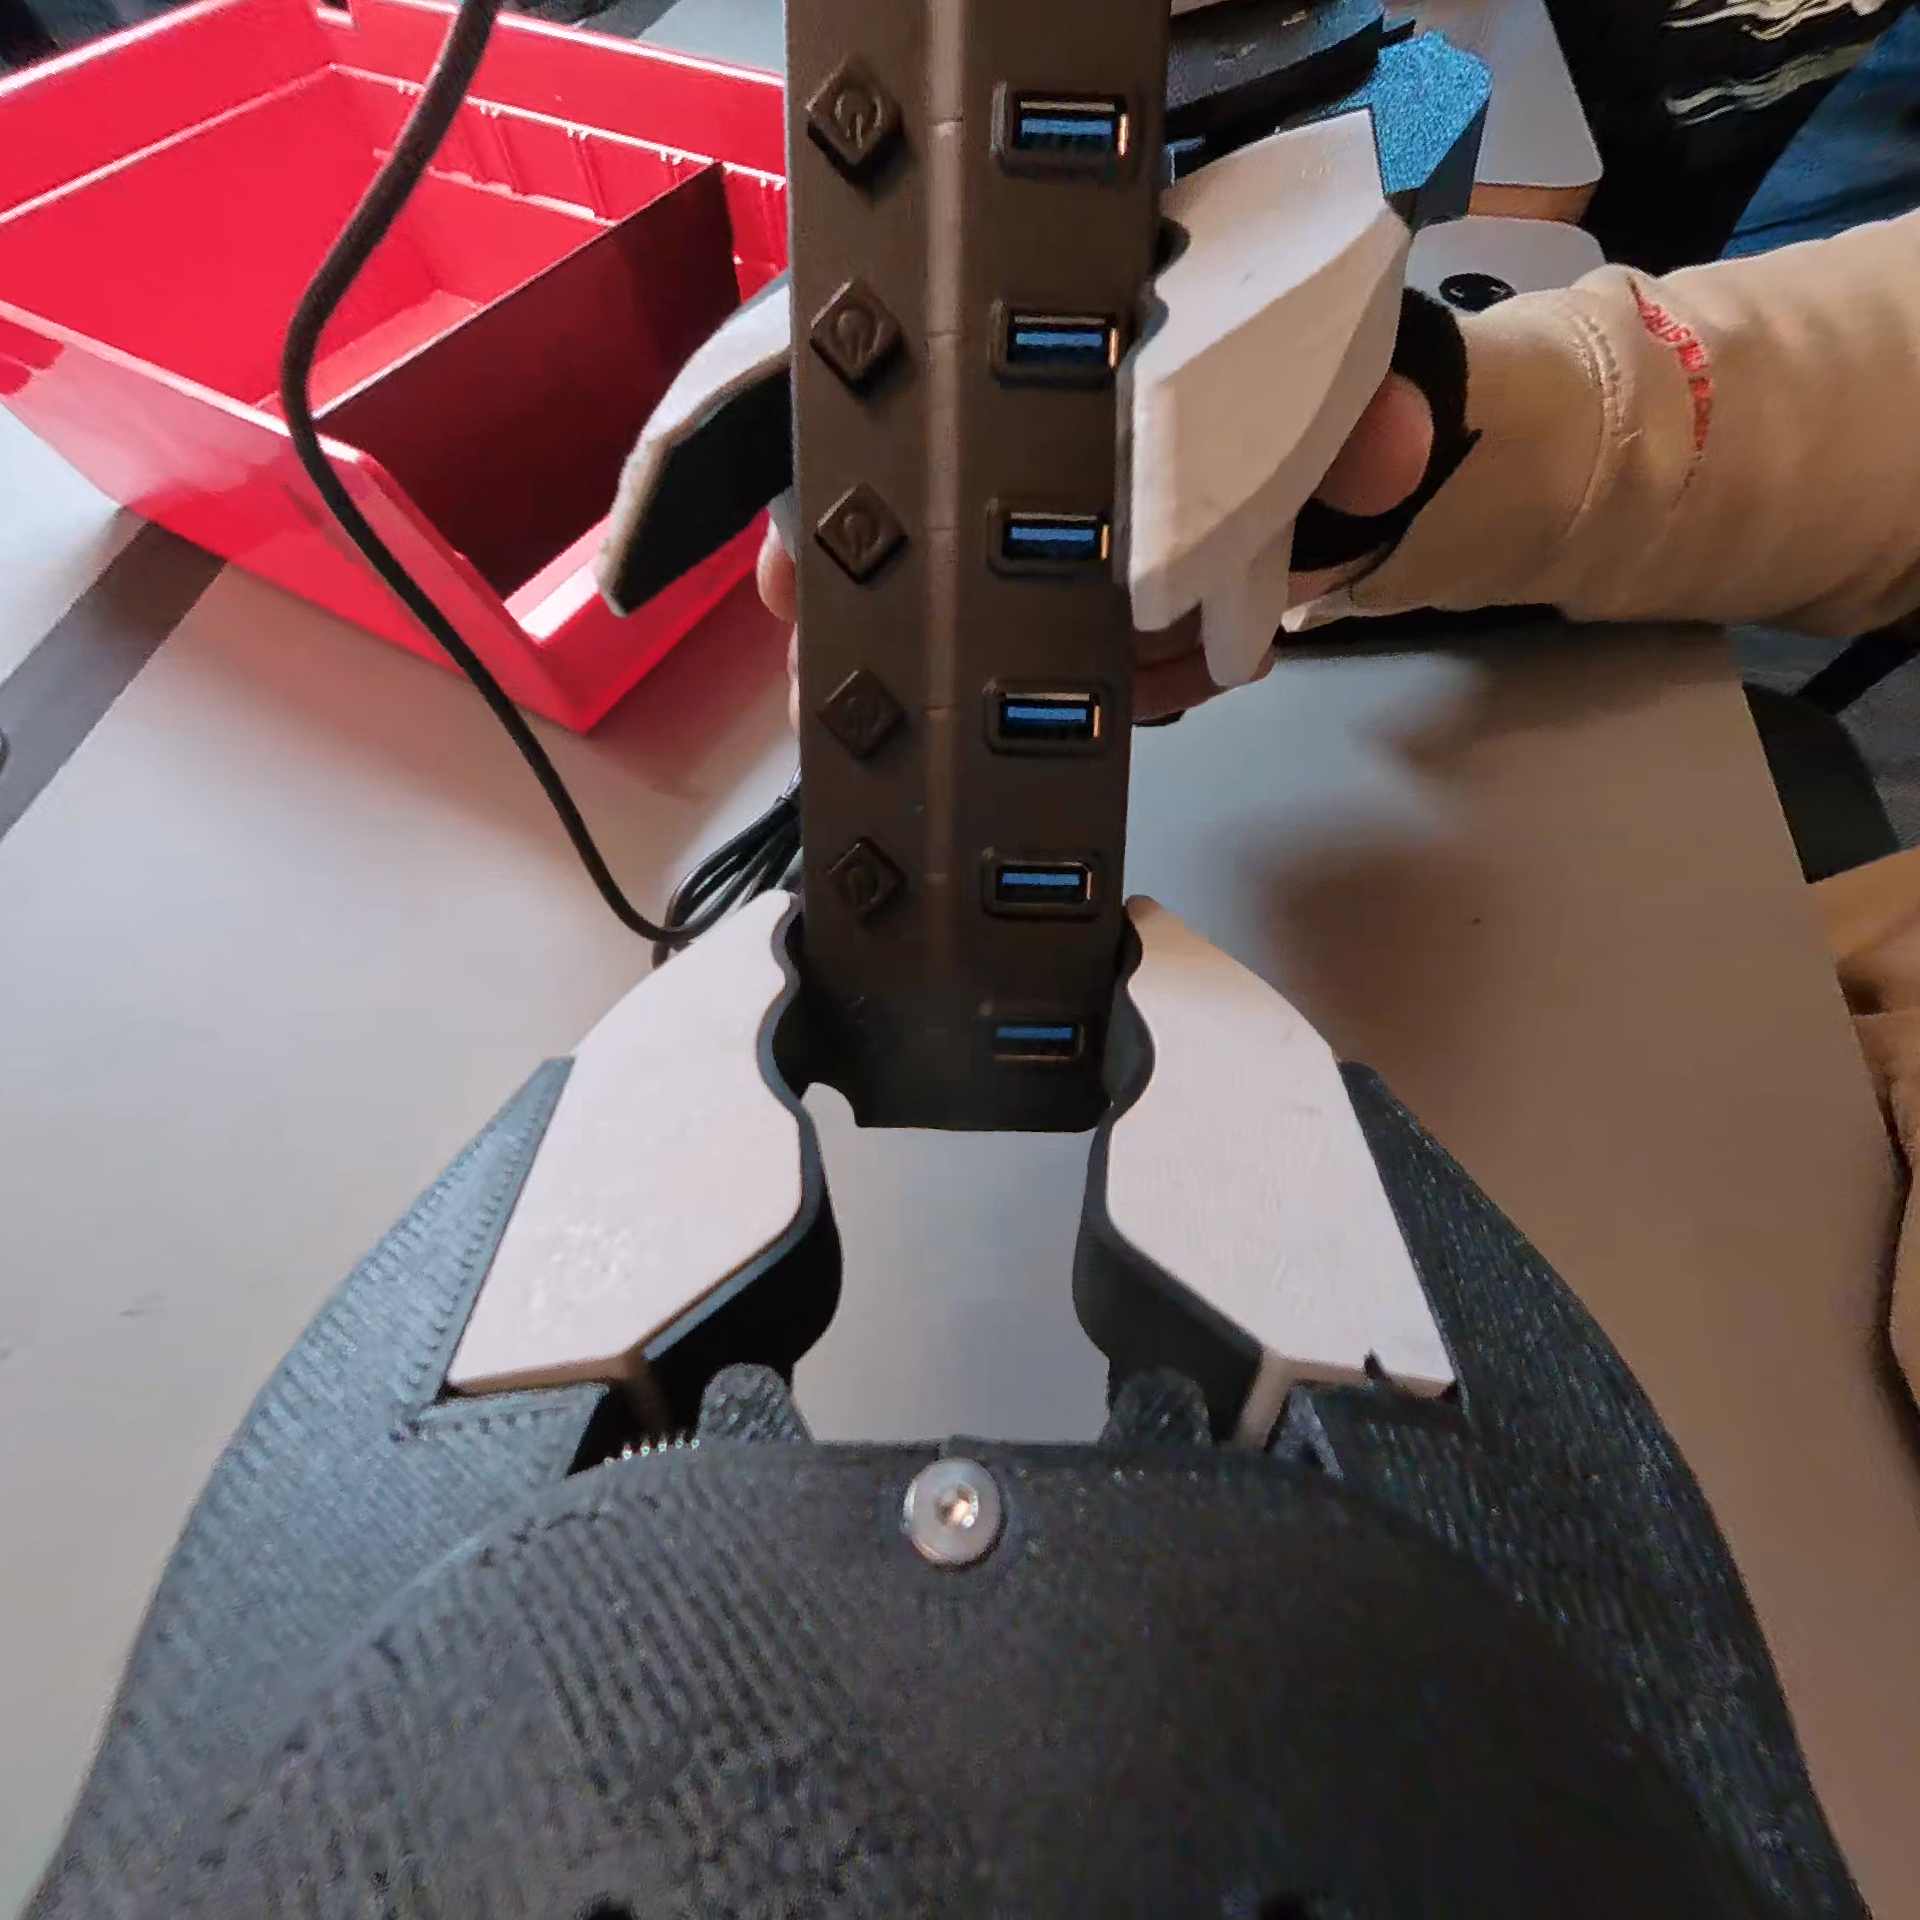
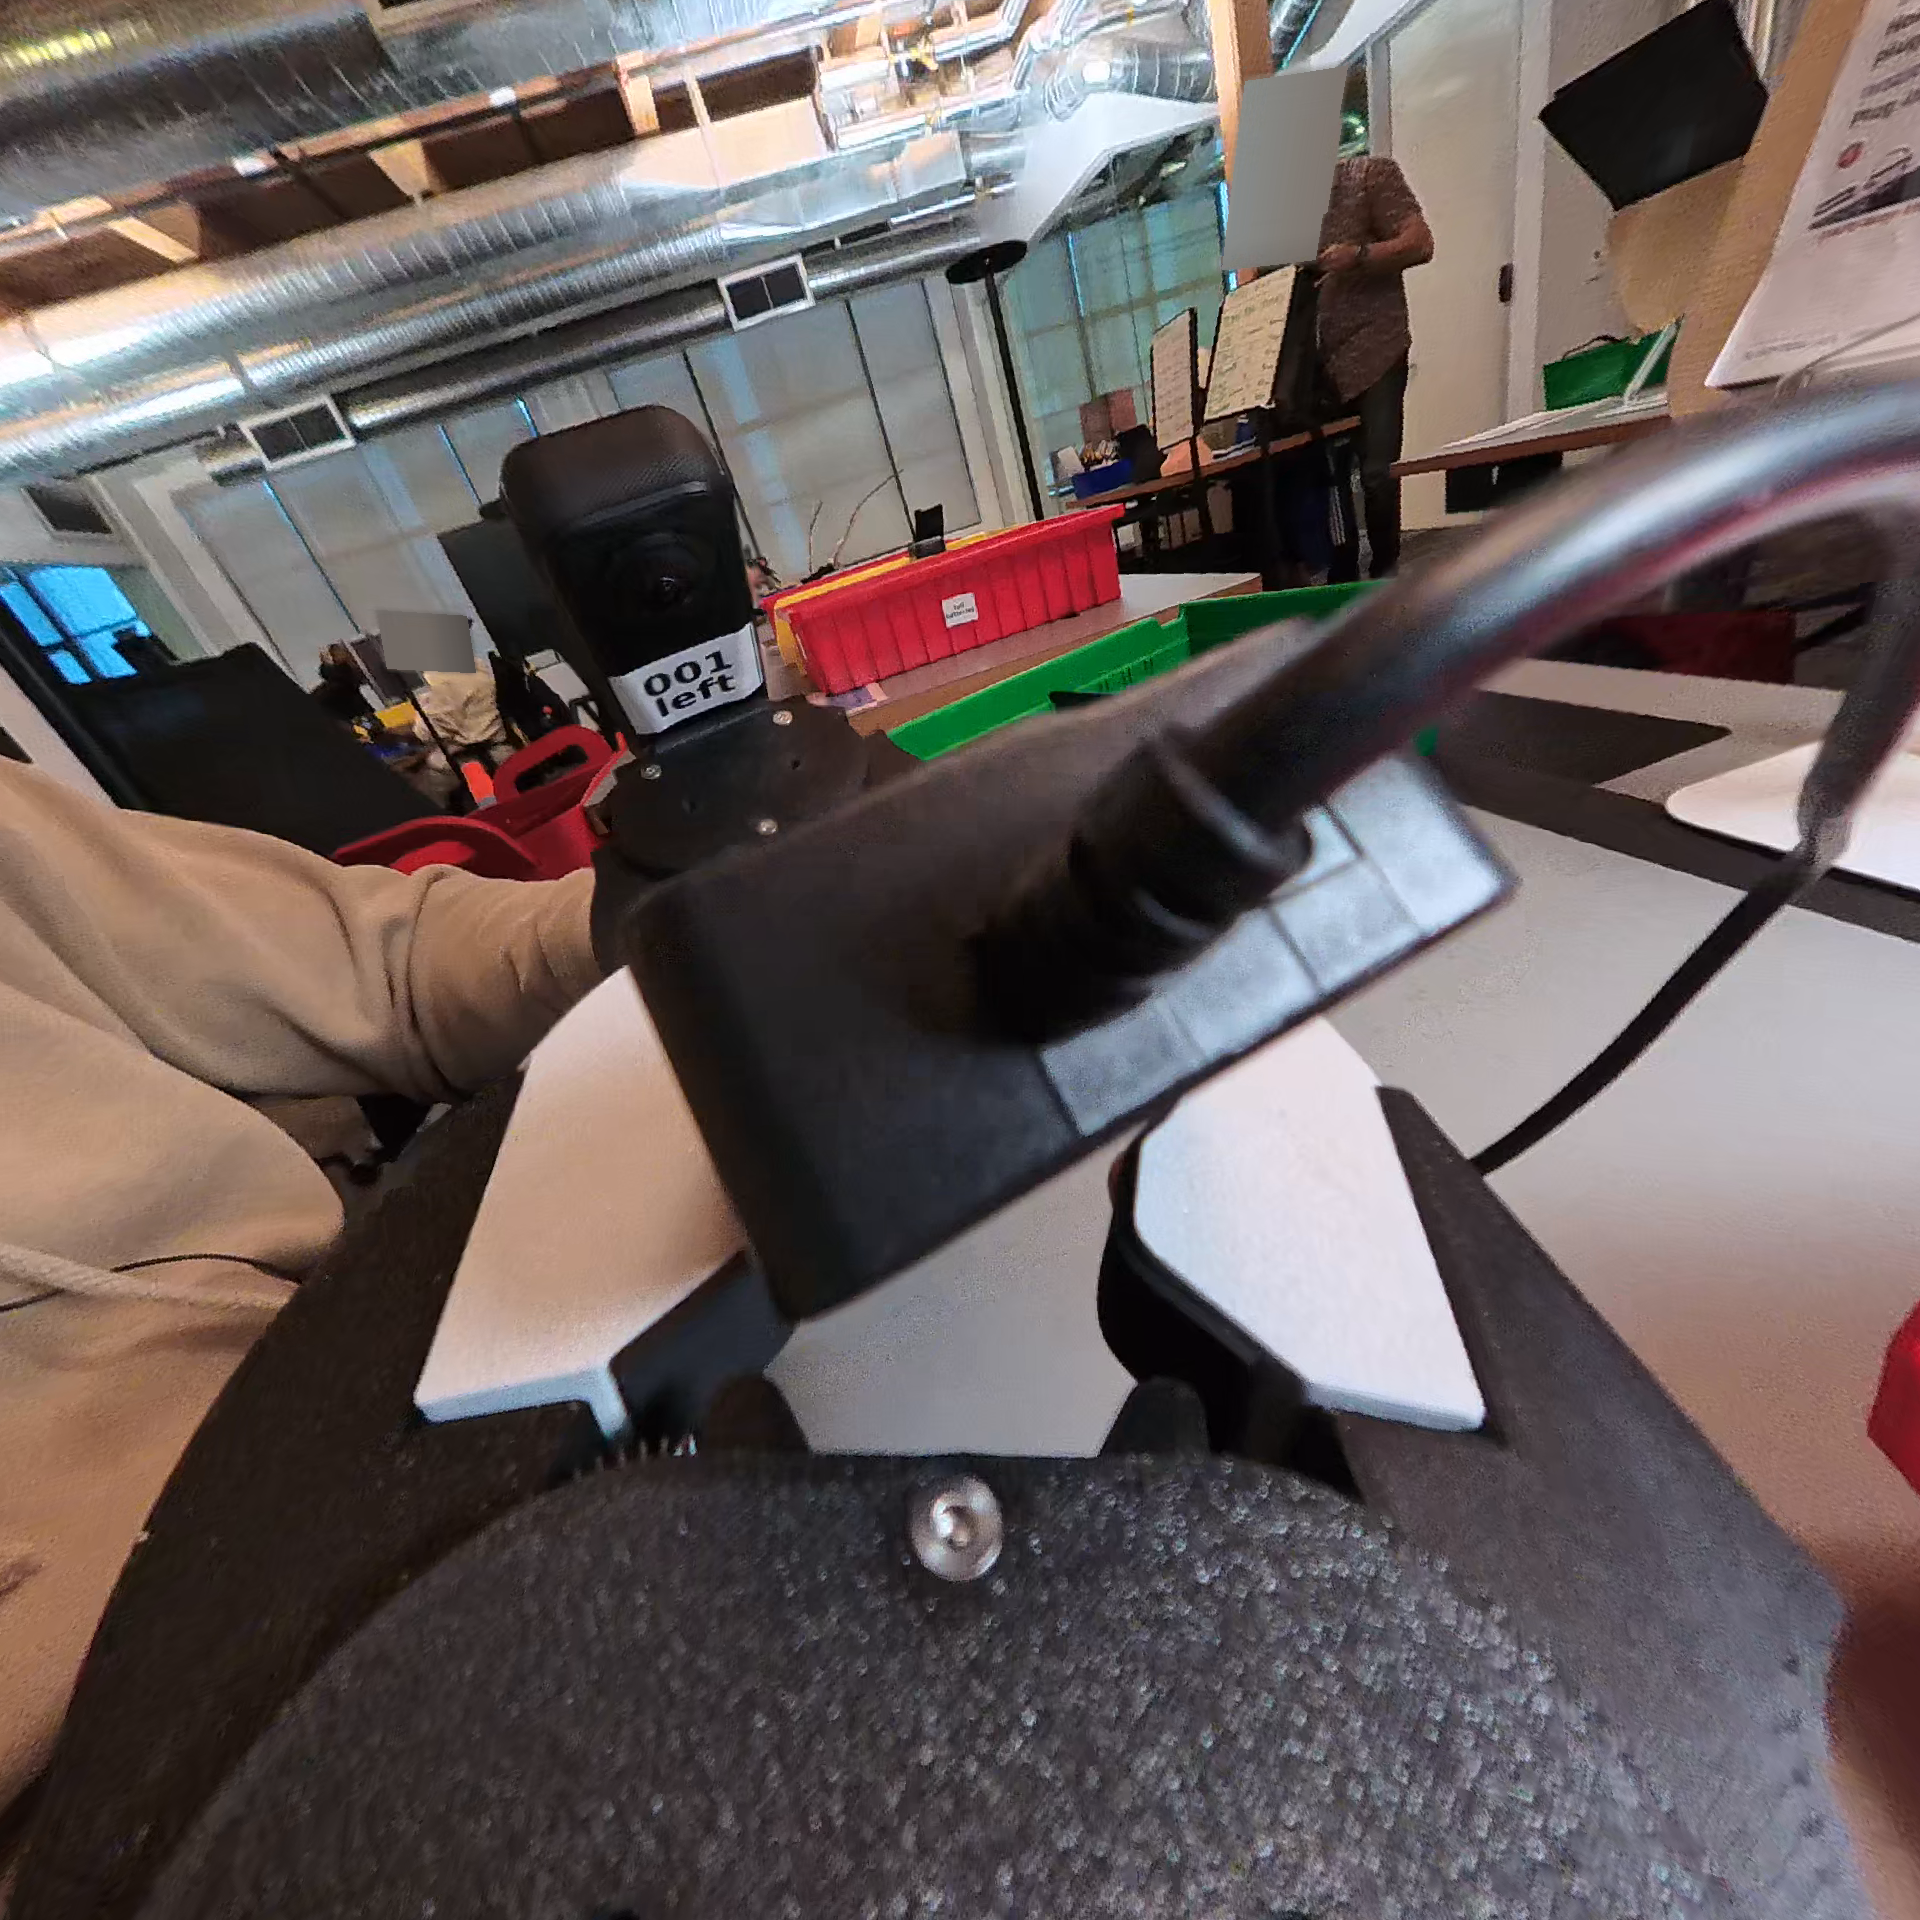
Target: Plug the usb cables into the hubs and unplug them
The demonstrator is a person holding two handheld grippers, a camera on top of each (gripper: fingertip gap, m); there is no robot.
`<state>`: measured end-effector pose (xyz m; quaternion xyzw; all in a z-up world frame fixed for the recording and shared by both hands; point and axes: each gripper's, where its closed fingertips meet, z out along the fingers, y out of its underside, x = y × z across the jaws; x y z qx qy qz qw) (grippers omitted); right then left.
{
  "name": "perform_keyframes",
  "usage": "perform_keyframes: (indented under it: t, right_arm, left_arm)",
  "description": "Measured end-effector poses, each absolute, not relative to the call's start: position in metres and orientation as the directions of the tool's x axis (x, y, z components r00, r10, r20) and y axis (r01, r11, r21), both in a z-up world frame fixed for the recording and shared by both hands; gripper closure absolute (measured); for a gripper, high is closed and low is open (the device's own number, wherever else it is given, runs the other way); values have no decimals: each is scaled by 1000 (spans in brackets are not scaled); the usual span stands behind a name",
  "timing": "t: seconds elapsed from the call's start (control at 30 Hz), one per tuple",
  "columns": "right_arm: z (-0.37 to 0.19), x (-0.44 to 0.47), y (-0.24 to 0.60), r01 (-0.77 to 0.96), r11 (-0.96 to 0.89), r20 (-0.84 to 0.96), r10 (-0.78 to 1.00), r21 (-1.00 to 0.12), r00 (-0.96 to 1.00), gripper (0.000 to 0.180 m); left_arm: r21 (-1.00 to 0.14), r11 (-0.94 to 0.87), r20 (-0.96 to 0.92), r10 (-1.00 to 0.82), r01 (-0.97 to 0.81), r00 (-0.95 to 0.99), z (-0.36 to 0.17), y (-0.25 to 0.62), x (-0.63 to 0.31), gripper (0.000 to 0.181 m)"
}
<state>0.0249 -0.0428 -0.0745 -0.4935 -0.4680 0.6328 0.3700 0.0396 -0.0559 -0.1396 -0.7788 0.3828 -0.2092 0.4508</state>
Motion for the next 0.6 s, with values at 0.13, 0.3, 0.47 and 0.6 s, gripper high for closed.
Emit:
perform_keyframes:
  t: [0.13, 0.3, 0.47, 0.6]
  right_arm:
    - [-77, 27, -43, -2, -273, -264, 932, -962, -247, 111]
    - [-72, 29, -46, -20, -264, -251, 934, -964, -254, 112]
    - [-65, 36, -39, -41, -256, -239, 940, -966, -243, 112]
    - [-61, 48, -25, -55, -235, -219, 952, -970, -214, 112]
  left_arm:
    - [-870, -293, -11, -793, -397, 609, -140, -56, 41, 126]
    - [-899, -296, 63, -818, -324, 571, -133, -62, 43, 125]
    - [-947, -250, 85, -802, -203, 591, -93, -60, 13, 114]
    - [-977, -155, -31, -577, -146, 817, -26, -42, -96, 124]
